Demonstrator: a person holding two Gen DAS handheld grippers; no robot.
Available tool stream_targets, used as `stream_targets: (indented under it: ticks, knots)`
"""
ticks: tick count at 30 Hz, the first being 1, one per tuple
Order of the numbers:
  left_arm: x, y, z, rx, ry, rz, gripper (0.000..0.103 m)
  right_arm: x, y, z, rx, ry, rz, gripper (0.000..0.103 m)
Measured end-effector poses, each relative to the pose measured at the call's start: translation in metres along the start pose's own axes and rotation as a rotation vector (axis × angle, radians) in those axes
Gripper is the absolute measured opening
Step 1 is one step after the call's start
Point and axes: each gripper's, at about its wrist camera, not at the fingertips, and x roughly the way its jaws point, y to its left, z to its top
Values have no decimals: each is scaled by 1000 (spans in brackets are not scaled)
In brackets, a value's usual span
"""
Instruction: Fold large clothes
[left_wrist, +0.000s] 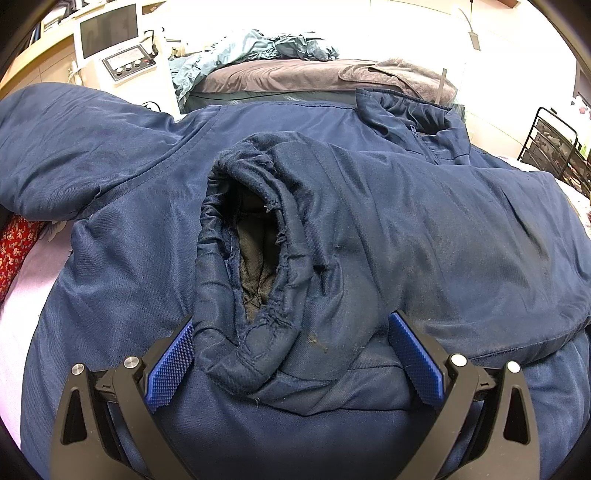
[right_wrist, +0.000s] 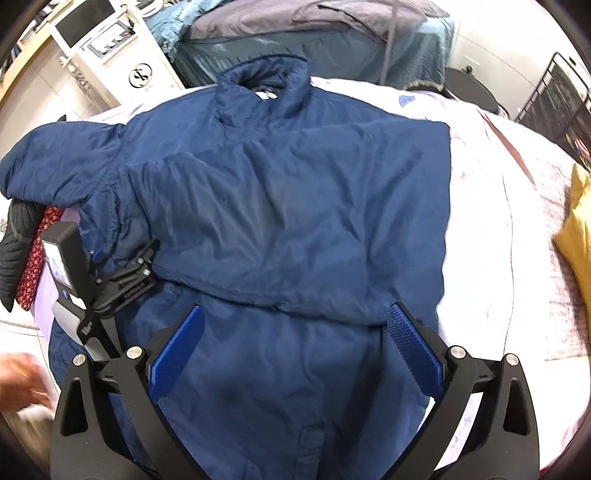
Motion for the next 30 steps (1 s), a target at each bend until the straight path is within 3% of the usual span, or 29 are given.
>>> stream_targets:
  ticks: [12, 18, 20, 24, 27, 30]
  knots:
    - [-2, 4, 0, -7, 9, -12, 98, -12, 0, -20, 35, 44, -37, 98]
    - [-9, 20, 23, 4, 179, -107, 97, -6, 8, -27, 44, 63, -51, 98]
    - [-29, 38, 34, -23, 178, -119, 97, -3, 16, -26, 29, 66, -47, 98]
    - [-93, 124, 68, -181, 36, -142, 97, 2, 32, -24, 4, 66, -32, 98]
    - [-117, 220, 88, -392, -8, -138, 97, 4, 45, -20, -5, 62, -17, 98]
    - [-134, 319, 98, -602, -81, -84, 97, 4, 54, -16, -6, 54, -10, 98]
